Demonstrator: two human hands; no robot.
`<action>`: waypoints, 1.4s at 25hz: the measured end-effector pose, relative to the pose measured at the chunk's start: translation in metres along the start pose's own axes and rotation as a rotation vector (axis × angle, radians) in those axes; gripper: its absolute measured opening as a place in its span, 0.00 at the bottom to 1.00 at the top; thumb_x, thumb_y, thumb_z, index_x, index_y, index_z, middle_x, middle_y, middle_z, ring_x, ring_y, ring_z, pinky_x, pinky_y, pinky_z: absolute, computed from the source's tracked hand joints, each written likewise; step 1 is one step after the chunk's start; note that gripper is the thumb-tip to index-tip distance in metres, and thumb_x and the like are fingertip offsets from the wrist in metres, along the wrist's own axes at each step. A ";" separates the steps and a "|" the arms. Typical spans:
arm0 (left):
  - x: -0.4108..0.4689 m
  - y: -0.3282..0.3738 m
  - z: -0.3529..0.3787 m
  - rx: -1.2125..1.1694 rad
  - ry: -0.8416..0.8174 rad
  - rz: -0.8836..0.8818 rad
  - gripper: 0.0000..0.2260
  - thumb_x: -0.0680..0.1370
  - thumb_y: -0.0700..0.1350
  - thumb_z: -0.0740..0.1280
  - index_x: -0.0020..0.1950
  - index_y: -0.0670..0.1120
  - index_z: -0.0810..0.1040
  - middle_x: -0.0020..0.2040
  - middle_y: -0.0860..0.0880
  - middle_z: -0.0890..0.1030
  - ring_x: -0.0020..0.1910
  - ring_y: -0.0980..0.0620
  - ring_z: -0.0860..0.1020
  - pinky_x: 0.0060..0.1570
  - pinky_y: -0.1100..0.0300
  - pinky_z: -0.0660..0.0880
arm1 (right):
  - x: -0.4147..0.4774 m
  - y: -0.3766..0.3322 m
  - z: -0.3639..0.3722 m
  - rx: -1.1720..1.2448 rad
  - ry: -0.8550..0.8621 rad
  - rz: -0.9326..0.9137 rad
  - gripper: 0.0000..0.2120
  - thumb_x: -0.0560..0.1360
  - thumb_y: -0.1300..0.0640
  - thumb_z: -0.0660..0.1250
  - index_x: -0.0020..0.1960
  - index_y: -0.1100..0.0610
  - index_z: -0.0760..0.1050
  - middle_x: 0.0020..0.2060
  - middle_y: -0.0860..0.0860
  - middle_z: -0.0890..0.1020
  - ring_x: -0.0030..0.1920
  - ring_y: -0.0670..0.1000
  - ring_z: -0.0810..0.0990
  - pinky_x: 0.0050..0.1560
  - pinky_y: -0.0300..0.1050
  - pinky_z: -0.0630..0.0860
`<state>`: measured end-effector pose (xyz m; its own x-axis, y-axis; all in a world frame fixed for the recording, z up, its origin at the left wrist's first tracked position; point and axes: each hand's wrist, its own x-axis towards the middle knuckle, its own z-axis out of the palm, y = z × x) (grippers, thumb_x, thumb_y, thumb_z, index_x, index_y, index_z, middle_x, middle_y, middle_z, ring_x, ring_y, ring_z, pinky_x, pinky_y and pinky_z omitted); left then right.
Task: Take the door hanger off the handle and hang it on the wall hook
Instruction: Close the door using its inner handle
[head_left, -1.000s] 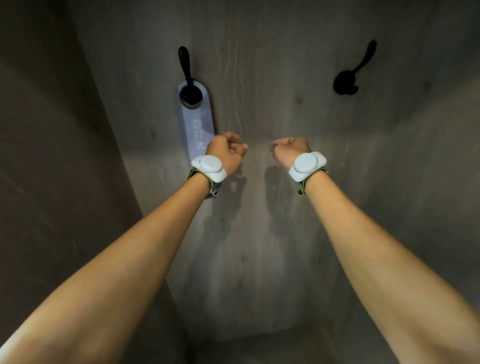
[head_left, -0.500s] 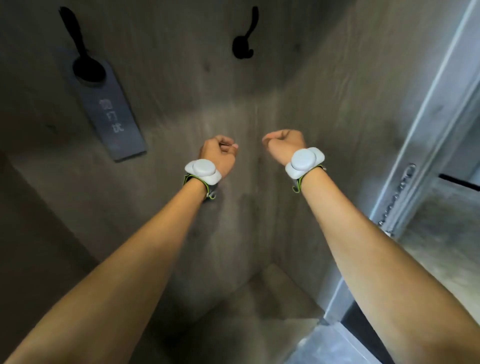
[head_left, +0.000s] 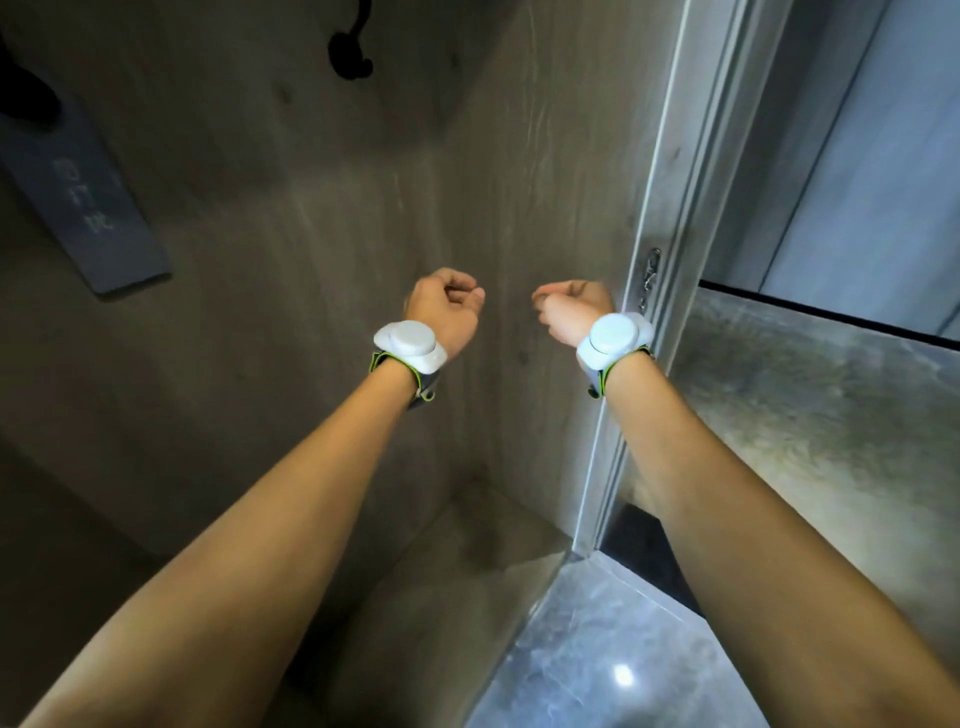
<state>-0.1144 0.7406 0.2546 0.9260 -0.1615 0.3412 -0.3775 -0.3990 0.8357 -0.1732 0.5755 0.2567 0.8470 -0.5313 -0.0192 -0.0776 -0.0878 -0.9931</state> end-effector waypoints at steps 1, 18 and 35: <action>-0.009 0.003 0.002 -0.003 -0.008 -0.007 0.01 0.75 0.47 0.70 0.44 0.53 0.79 0.34 0.57 0.79 0.34 0.55 0.78 0.51 0.52 0.83 | -0.009 0.003 -0.007 0.000 -0.001 0.010 0.10 0.74 0.63 0.68 0.37 0.52 0.81 0.38 0.52 0.83 0.44 0.52 0.81 0.37 0.37 0.73; -0.201 0.034 0.002 -0.152 -0.327 -0.045 0.01 0.75 0.47 0.69 0.45 0.53 0.79 0.39 0.49 0.82 0.47 0.41 0.85 0.51 0.42 0.83 | -0.222 0.070 -0.088 -0.023 0.252 0.166 0.13 0.76 0.66 0.66 0.57 0.68 0.83 0.52 0.60 0.86 0.46 0.51 0.80 0.46 0.44 0.76; -0.404 0.053 0.007 -0.207 -0.783 0.069 0.04 0.76 0.44 0.70 0.50 0.49 0.79 0.45 0.47 0.84 0.47 0.45 0.84 0.49 0.43 0.84 | -0.474 0.130 -0.146 0.035 0.707 0.320 0.03 0.69 0.55 0.71 0.36 0.49 0.79 0.43 0.49 0.86 0.54 0.56 0.86 0.63 0.52 0.81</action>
<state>-0.5082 0.7788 0.1578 0.6038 -0.7950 0.0586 -0.3554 -0.2027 0.9125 -0.6616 0.6926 0.1538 0.2484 -0.9387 -0.2392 -0.2350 0.1812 -0.9550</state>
